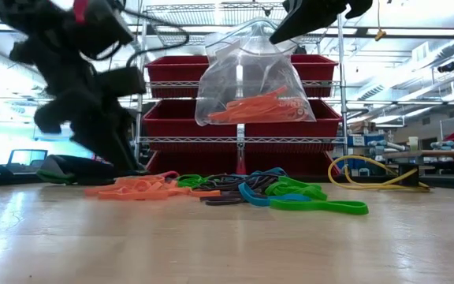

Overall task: Sort rubber bands
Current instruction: Put the orange rubber band into the transparent zip bag

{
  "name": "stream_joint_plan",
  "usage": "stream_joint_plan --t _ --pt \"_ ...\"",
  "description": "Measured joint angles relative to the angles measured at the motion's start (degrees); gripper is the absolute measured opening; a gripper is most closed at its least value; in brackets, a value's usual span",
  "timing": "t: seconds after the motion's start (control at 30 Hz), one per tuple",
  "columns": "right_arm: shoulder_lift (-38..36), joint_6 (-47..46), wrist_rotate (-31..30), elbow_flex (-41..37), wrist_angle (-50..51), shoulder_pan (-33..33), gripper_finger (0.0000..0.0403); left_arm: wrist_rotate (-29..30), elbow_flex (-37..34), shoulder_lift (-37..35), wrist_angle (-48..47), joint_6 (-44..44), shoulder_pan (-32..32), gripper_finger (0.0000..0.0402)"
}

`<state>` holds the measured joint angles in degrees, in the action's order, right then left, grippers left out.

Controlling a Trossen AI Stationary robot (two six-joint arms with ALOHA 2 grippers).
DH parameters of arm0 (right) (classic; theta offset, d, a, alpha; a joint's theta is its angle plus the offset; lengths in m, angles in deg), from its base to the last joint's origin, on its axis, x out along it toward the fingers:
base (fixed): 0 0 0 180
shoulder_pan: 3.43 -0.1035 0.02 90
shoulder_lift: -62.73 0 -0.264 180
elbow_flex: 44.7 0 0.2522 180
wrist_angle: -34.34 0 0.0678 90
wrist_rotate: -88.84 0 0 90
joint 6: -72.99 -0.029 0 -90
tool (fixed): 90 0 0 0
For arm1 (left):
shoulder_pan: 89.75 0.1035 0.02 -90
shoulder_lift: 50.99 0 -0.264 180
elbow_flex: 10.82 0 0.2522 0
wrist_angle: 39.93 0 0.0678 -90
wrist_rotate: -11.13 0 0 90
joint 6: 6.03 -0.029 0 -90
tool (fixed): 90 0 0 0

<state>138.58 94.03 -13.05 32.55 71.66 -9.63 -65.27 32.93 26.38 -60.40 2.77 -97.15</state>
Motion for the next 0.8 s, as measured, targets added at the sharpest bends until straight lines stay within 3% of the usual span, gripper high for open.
stream_joint_plan --t 0.27,0.4,0.5,0.63,0.8 --pt "0.00 -0.02 0.01 0.00 -0.10 0.00 0.0000 -1.83 -4.93 4.88 11.90 -0.09 3.32 0.0138" --pt "0.02 -0.02 0.01 0.00 -0.30 0.04 0.0000 -8.21 -4.99 5.48 16.59 -2.33 3.68 0.0069" --pt "0.02 -0.02 0.01 0.00 -0.35 0.15 0.0000 -5.81 -3.58 5.15 13.45 -3.79 3.97 0.0013" --pt "0.02 -0.31 0.00 0.00 -0.33 0.15 0.0000 2.32 -1.42 5.06 4.36 -1.90 5.42 0.0008" --pt "0.02 -0.42 0.00 -0.01 -0.34 0.15 0.0000 -3.77 -0.90 4.45 5.54 -0.20 6.25 0.0028"
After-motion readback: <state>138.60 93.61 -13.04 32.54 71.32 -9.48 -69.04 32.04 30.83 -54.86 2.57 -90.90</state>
